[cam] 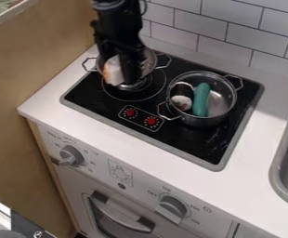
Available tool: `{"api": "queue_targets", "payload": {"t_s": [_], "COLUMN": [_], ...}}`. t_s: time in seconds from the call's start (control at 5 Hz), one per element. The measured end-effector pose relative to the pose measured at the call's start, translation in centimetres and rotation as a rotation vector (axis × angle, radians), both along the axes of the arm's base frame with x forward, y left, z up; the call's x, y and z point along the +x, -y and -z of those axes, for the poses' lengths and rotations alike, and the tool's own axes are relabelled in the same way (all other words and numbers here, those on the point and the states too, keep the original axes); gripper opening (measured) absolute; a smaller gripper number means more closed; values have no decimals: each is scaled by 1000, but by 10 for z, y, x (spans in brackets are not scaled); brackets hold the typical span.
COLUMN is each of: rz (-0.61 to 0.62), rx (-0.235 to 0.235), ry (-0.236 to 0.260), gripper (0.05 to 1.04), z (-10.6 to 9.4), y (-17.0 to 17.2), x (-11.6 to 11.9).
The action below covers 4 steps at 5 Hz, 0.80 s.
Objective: Put the sushi in the silver pot
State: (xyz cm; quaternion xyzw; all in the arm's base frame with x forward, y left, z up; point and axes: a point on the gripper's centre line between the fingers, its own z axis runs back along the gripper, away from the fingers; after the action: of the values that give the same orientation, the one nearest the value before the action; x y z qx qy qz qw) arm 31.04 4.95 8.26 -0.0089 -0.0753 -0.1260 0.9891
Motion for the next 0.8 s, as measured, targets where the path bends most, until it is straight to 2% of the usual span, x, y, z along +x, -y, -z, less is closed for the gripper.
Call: {"api": "queue_targets", "payload": {"t_s": [0.4, 0.8], "rz": [-168, -328], "rx": [-1, -9], "ry": [-23, -38], "gripper": [610, 610], "z": [-10, -11], "y": [37, 73], "x": [18, 39]}}
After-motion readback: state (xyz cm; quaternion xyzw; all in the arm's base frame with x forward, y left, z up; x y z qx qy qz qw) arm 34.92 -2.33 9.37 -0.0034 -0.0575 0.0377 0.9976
